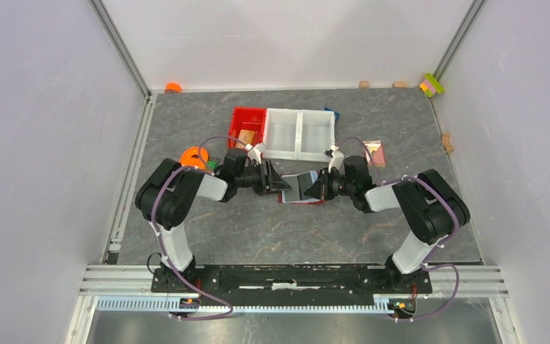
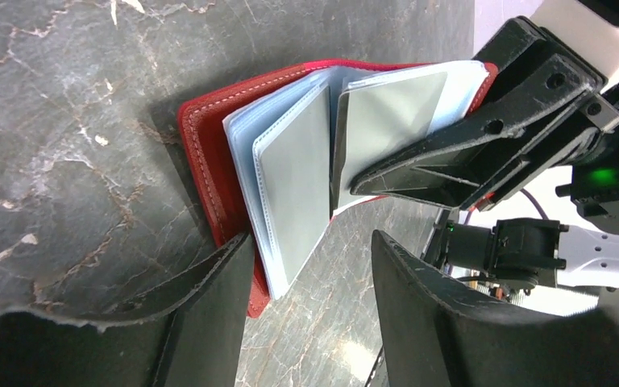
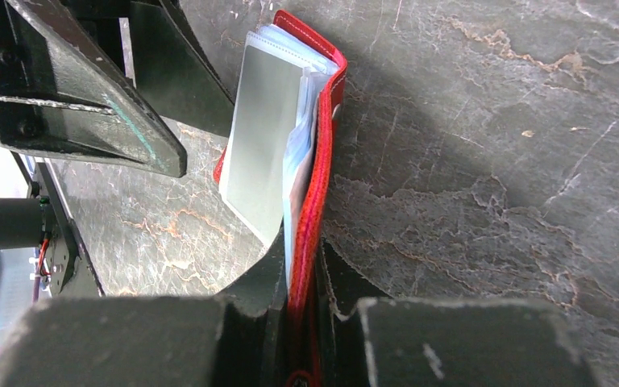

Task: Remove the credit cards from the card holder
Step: Remove the credit card from the card holder.

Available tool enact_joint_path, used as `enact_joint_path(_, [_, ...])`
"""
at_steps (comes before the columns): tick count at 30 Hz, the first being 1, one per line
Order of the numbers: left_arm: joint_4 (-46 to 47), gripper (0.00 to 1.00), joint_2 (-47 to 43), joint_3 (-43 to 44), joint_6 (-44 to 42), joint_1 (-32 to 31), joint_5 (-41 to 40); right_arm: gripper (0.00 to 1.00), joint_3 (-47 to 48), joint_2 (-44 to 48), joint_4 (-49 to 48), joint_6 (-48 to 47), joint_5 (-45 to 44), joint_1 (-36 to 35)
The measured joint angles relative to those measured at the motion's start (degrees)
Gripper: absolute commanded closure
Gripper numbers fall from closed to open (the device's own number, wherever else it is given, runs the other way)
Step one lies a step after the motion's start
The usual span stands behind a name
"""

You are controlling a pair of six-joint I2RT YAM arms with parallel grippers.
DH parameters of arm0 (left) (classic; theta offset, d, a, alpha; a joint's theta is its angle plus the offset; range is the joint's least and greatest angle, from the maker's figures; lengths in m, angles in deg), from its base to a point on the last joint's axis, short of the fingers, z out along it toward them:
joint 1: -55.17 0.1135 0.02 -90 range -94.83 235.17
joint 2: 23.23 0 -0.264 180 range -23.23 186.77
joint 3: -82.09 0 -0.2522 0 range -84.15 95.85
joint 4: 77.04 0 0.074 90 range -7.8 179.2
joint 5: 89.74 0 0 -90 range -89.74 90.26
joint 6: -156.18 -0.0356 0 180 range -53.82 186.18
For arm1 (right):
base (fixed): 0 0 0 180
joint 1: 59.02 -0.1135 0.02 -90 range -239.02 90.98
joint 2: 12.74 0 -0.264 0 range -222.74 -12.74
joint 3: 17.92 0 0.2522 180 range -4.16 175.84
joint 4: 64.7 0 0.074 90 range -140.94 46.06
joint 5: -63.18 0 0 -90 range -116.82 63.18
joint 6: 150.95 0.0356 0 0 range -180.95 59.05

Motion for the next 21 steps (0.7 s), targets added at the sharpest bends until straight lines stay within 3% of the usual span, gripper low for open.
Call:
enact_joint_path(12, [-14.97, 0.36, -6.36, 1.99, -6.82, -0.44, -11.61, 0.94, -1.62, 1.20, -1.99, 0.42, 0.22, 0.00])
enact_joint_path(21, [-11.47, 0.30, -9.38, -1.05, -7.78, -0.35, -9.49, 0.94, -5.11, 4.46, -6.88, 1.99, 1.22, 0.00])
